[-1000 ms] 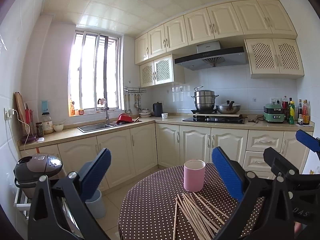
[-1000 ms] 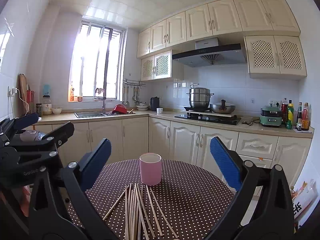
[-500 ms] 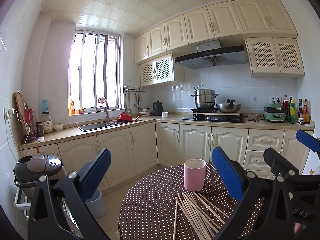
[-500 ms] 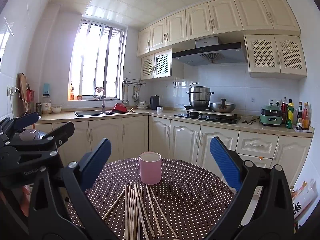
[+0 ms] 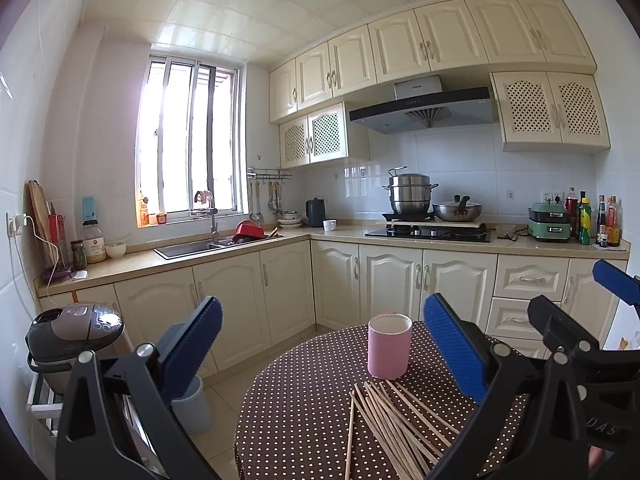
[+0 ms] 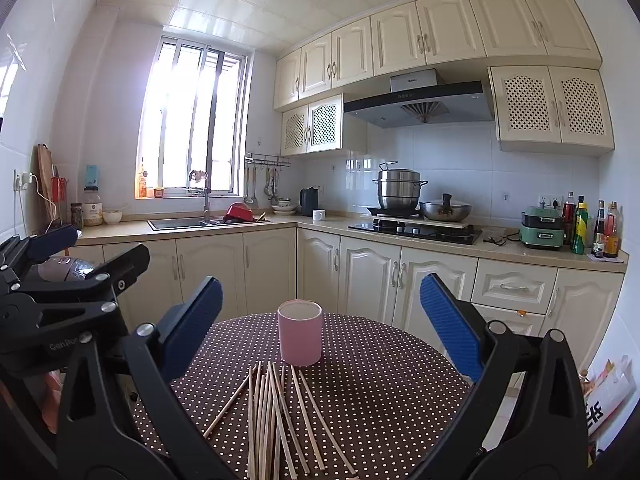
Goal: Organize utensils
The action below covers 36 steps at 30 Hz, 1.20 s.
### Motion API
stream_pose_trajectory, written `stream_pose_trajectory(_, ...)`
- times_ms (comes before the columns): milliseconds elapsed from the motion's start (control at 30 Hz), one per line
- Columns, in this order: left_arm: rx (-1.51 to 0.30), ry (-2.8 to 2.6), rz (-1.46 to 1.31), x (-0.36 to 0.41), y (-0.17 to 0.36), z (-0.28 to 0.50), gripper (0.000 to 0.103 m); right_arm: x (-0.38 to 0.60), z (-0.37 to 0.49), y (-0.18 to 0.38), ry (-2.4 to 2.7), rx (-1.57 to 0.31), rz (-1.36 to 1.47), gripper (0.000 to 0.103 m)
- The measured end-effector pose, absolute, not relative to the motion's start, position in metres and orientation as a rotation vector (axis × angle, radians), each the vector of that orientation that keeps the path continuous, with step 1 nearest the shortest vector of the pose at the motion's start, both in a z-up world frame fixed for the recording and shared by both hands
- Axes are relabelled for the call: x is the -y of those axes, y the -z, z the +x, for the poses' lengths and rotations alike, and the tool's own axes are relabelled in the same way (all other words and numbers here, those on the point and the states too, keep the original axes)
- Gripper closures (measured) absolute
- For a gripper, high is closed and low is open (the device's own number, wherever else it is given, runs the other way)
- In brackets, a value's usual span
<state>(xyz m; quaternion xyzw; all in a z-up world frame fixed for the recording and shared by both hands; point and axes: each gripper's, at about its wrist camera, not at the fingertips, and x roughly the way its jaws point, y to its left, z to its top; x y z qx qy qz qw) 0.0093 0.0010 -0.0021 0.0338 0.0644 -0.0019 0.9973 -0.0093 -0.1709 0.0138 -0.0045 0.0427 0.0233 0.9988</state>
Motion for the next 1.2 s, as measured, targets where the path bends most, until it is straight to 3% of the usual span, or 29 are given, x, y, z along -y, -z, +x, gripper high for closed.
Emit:
stream_pose_trajectory(733,-0.151,0.000,0.064,0.004,0.029,0.034,0.004,0.172,0.018,0.002,-0.042,-0.156,-0.001,0.006)
stream_pose_trajectory(1200,-0.359,0.016,0.111,0.004,0.072,0.092,0.004,0.170,0.071,0.039,-0.069,-0.332,-0.005,0.006)
